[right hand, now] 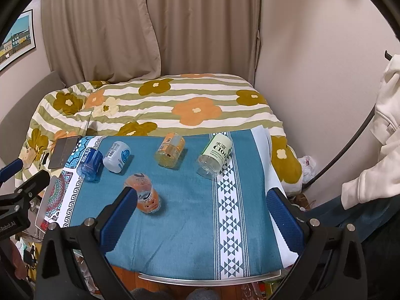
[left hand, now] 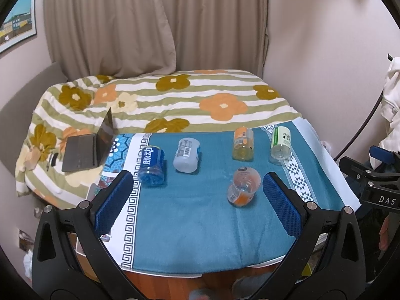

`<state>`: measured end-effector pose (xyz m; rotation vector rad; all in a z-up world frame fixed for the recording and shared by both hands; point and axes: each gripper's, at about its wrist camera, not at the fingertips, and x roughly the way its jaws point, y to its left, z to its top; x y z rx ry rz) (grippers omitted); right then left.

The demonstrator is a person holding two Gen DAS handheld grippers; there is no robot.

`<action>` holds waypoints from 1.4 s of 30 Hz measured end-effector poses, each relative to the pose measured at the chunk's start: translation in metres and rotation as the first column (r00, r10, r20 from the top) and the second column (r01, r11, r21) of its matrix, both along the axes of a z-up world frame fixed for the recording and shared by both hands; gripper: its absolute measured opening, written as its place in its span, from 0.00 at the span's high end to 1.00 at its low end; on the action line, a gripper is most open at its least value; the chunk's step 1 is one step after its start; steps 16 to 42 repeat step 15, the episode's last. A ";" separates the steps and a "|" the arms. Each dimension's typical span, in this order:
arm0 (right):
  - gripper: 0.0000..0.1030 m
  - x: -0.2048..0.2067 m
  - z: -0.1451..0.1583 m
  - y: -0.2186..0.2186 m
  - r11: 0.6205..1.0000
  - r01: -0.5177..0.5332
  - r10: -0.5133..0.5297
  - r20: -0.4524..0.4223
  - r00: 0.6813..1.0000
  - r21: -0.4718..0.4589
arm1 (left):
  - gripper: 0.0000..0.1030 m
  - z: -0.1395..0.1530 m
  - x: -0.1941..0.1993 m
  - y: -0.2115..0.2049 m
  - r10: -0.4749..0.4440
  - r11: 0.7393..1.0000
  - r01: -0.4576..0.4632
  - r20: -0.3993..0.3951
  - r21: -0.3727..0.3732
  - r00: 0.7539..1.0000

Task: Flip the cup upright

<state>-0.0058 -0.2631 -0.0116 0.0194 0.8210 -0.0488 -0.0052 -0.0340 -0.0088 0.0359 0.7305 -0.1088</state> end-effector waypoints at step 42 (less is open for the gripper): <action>0.00 0.004 0.001 0.002 1.000 -0.001 0.001 0.001 1.000 0.002 | 0.00 0.001 0.000 -0.001 0.015 0.999 -0.016 0.036 0.046 0.999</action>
